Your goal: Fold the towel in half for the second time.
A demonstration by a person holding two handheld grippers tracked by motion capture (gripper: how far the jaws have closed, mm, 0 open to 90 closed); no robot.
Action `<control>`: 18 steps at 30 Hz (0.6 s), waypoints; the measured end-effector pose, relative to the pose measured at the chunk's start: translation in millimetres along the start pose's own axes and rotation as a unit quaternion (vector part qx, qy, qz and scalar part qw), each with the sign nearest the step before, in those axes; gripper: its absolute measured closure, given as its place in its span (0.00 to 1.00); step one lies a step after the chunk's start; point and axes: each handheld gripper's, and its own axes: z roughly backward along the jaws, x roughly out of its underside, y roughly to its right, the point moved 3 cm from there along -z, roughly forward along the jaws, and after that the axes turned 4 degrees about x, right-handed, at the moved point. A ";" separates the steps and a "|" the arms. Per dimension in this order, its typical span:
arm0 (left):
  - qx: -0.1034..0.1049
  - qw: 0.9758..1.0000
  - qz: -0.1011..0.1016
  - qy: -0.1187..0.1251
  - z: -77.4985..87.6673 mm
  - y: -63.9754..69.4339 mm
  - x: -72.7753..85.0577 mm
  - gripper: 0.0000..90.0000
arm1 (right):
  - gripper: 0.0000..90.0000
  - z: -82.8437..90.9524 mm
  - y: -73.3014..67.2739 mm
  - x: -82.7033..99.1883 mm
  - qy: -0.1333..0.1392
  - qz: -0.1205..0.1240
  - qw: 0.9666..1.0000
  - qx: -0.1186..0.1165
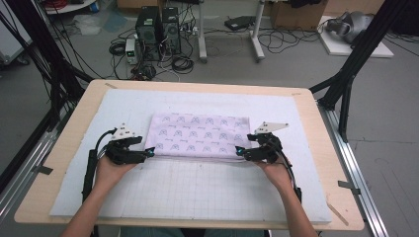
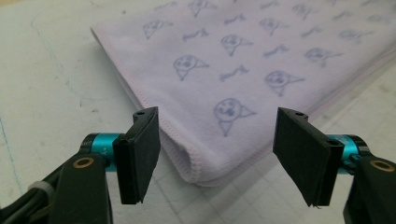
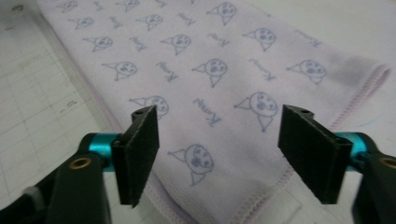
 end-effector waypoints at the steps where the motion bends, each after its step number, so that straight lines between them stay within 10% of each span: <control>1: 0.000 1.000 -0.004 0.003 4.5 2.8 0.7 0.36 | 0.24 2.4 -1.8 -0.8 0.002 0.003 1.000 0.003; 18: 0.001 1.000 -0.013 0.016 35.6 21.0 16.4 0.30 | 0.14 43.0 -13.8 17.6 0.025 -0.007 1.000 -0.012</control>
